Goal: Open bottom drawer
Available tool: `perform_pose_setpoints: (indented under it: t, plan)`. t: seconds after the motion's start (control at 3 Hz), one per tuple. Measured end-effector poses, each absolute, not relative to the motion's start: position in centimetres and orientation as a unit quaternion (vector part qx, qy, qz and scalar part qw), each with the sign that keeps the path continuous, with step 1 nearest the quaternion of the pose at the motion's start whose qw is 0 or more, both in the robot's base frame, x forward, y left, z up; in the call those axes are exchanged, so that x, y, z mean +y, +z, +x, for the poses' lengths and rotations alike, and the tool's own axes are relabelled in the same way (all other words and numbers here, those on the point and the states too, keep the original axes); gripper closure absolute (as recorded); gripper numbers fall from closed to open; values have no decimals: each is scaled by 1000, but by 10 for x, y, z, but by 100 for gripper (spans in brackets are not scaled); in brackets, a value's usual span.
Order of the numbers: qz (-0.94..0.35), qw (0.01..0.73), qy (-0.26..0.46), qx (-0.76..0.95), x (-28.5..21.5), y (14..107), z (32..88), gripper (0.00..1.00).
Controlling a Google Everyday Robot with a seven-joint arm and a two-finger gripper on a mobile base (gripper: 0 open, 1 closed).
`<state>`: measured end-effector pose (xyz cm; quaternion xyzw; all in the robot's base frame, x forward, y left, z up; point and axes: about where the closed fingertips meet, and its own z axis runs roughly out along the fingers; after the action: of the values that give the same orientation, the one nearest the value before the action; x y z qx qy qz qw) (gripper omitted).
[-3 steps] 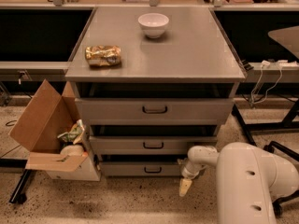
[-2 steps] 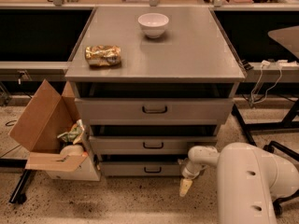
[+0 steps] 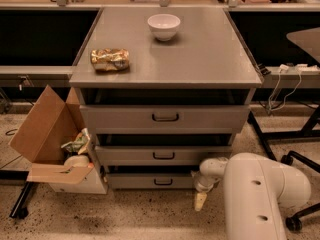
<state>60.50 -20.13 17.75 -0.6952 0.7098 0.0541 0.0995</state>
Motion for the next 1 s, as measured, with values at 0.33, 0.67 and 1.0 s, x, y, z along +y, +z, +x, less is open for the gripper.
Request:
perform_pose_setpoints:
  t: [0.33, 0.67, 1.0]
  plan:
    - [-705, 88, 60, 701, -208, 159, 603, 26]
    - [-705, 88, 60, 701, -208, 165, 603, 49]
    - [-705, 88, 60, 701, -208, 173, 603, 72]
